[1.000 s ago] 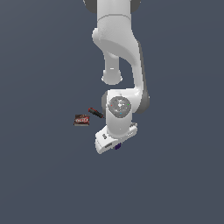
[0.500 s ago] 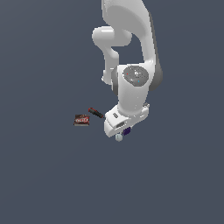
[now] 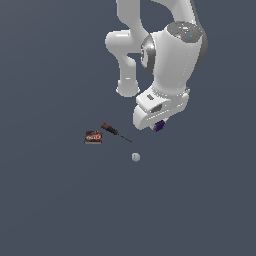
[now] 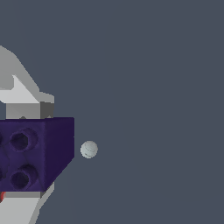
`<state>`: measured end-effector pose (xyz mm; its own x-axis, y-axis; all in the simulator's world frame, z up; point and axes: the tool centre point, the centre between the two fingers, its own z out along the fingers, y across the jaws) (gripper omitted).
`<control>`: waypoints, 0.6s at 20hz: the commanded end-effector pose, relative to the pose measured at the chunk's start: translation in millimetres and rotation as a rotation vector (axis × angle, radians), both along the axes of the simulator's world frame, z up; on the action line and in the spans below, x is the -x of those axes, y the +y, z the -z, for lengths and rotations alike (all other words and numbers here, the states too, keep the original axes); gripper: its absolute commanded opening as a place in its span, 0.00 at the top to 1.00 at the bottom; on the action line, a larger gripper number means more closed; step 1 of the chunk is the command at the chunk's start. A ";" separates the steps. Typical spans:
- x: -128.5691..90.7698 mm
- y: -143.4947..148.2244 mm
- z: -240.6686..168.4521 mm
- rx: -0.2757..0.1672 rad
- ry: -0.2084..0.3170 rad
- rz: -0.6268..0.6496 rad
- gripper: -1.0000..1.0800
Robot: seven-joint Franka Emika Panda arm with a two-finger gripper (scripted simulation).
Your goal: Pick up a designated object from a clutter of objects.
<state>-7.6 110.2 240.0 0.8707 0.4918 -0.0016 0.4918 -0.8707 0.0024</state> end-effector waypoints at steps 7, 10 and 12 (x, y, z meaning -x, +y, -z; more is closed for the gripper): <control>38.9 41.2 -80.9 0.000 0.000 0.000 1.00; 49.6 53.5 -104.5 0.000 0.000 0.000 1.00; 55.5 60.5 -118.2 -0.001 0.000 0.000 1.00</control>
